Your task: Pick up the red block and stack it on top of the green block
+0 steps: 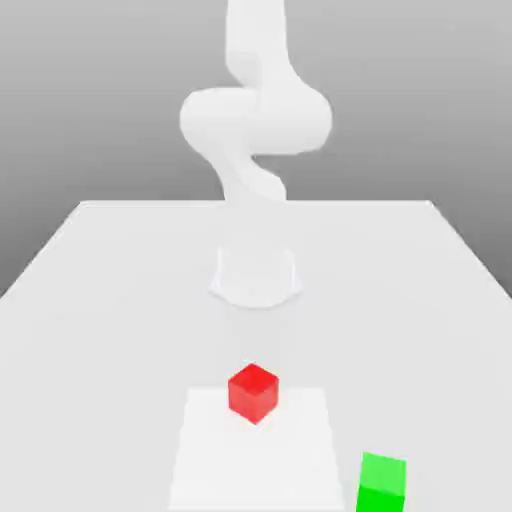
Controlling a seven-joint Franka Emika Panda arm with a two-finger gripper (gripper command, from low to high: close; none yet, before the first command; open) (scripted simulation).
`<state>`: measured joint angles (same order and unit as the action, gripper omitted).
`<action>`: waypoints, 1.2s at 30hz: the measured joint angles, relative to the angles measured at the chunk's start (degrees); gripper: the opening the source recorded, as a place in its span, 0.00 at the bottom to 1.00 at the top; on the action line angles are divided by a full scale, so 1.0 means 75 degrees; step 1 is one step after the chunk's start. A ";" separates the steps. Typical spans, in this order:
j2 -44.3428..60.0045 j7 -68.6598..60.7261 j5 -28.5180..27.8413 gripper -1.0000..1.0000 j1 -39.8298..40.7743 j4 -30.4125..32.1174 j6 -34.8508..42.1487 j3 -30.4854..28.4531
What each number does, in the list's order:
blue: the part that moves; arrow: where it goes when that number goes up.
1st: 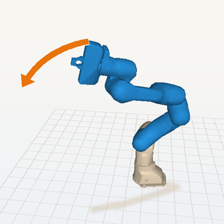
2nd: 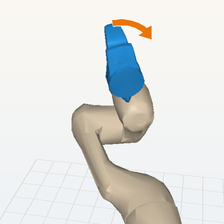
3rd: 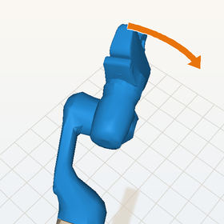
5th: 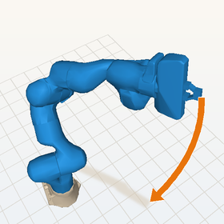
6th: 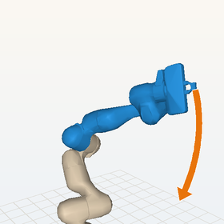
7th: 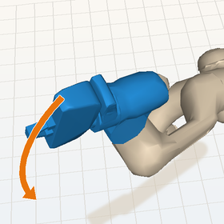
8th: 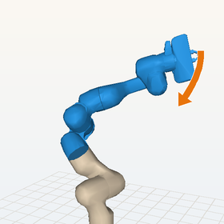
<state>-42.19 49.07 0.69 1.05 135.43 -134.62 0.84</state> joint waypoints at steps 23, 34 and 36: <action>0.6627 0.5210 -0.0770 0.50 0.0769 0.3997 -0.5107 0.0529; 0.6603 0.5174 -0.0712 0.00 0.0703 0.4008 -0.5101 0.0488; 0.6079 0.4922 -0.0357 0.00 0.0720 0.4084 -0.4654 0.0608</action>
<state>3.41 85.99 -1.99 6.45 166.06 -169.53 5.40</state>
